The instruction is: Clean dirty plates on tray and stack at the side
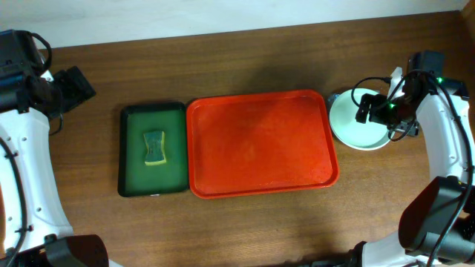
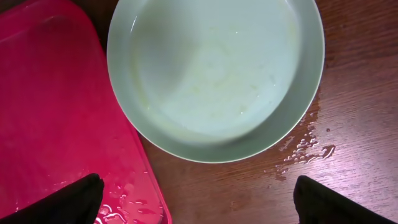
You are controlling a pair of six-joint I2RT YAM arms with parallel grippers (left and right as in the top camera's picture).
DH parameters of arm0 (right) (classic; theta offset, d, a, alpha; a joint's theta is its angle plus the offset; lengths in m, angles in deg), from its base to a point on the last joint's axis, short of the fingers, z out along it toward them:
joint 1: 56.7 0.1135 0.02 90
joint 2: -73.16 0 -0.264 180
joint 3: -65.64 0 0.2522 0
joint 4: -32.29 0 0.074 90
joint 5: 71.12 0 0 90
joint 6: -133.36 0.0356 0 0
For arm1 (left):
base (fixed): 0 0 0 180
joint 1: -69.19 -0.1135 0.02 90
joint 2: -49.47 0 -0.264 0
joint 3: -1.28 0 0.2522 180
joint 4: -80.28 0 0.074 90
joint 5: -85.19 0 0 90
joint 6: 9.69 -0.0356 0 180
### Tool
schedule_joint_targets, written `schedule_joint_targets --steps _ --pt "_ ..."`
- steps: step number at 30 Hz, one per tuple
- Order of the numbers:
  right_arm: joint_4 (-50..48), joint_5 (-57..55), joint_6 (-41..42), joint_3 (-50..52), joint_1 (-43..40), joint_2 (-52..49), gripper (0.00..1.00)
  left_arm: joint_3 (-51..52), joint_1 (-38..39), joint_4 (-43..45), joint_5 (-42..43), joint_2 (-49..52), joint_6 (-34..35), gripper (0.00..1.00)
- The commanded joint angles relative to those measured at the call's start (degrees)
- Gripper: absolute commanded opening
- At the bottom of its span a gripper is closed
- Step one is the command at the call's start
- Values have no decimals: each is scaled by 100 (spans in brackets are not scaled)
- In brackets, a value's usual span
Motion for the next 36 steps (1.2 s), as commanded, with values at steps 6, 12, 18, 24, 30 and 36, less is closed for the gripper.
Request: schedule_joint_targets --steps 6,12,18,24,30,36 --pt "2 -9 -52 -74 24 17 98 15 -17 -7 -24 26 57 99" --pt "2 -11 -52 -72 221 518 98 15 -17 -7 -24 26 57 99" --pt "2 -11 -52 -72 1443 2529 99 15 -17 -7 -24 26 57 99" --pt "9 -11 -52 -72 2765 4758 98 15 -17 -7 -24 26 59 99" --pt "55 -74 -251 -31 2920 6902 98 15 -17 -7 -24 26 57 99" --pt "-2522 -63 -411 2162 2898 8830 98 15 -17 -7 -24 26 57 99"
